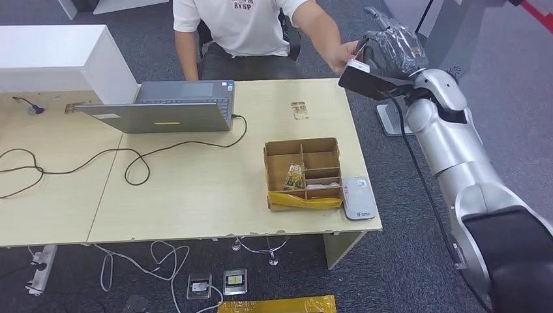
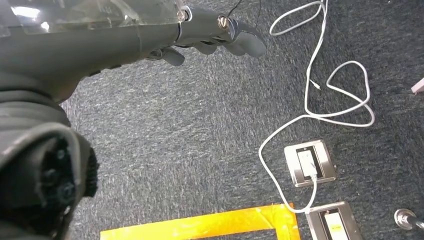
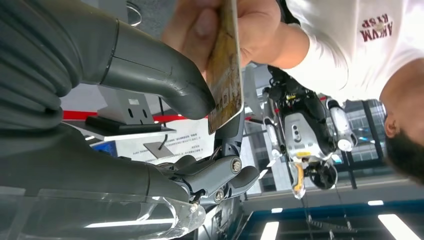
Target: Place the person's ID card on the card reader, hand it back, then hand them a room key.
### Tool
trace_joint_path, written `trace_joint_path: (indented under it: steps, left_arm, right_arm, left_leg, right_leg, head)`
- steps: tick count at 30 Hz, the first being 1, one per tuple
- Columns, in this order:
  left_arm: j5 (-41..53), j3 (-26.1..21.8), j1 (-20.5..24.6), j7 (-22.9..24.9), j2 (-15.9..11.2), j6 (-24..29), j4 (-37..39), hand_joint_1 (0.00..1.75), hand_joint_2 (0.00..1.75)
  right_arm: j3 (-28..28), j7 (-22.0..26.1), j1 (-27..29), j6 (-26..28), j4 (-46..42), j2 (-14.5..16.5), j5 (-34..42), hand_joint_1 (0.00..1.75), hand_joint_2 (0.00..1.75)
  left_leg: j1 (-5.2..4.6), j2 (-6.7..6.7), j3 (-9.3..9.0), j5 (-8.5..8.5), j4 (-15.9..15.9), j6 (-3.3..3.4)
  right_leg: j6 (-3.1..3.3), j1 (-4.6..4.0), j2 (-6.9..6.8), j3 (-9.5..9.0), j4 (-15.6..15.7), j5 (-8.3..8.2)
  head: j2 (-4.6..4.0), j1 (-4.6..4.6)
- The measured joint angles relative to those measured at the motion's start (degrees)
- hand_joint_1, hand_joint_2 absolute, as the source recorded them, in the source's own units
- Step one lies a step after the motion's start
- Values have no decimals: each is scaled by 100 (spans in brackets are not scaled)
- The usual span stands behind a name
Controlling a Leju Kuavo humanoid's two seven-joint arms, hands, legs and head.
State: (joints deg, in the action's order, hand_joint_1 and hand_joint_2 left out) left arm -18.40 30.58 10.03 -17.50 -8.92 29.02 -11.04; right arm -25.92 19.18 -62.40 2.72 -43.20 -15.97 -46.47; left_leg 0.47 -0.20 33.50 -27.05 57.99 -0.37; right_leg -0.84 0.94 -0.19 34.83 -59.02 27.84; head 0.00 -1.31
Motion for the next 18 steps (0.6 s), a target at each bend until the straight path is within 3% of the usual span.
trace_joint_path:
  steps: [3, 4, 7, 10, 14, 18]
  left_arm:
    - [-10, 58, 20, 10, -13, -15, -2, 0, 0]
    - [-15, 74, 31, 10, -16, -14, -2, 0, 0]
    - [-27, 94, 44, 10, -18, -12, -2, 0, 0]
    - [-29, 101, 45, 10, -21, -11, -2, 0, 0]
    - [-49, 126, 44, 10, -26, 9, -2, 0, 0]
    - [-118, 139, 30, 5, -29, 74, -2, 0, 0]
  right_arm:
    - [-97, 55, -293, -8, 536, 172, -76, 175, 175]
    - [-129, 66, -382, -13, 722, 228, -92, 142, 175]
    - [-182, 69, -469, -28, 998, 351, -115, 19, 175]
    - [-244, 48, -494, -5, 1173, 447, -132, 0, 175]
    - [-292, -17, -477, 215, 1328, 495, -156, 0, 0]
    - [-327, -43, -468, 595, 1438, 471, -66, 0, 0]
  left_leg:
    - [0, 4, -1, 1, 0, -1]
    - [0, 4, -3, 1, 0, -1]
    - [0, 2, -3, 1, 0, -1]
    - [0, 1, -3, 1, 0, -1]
    - [0, 1, -3, 1, 1, -1]
    - [-1, 2, -5, 1, 2, -1]
  right_leg:
    - [0, 0, 4, 1, 0, -1]
    - [0, 0, 4, 0, 0, -1]
    - [1, 0, 3, -1, 0, -1]
    - [1, 0, 3, -1, 0, 0]
    - [1, 0, 3, 0, 1, 0]
    - [1, 1, 5, 2, 3, 0]
  head:
    - [0, 1]
    - [0, 2]
    - [0, 1]
    - [0, 1]
    - [0, 0]
    - [0, 1]
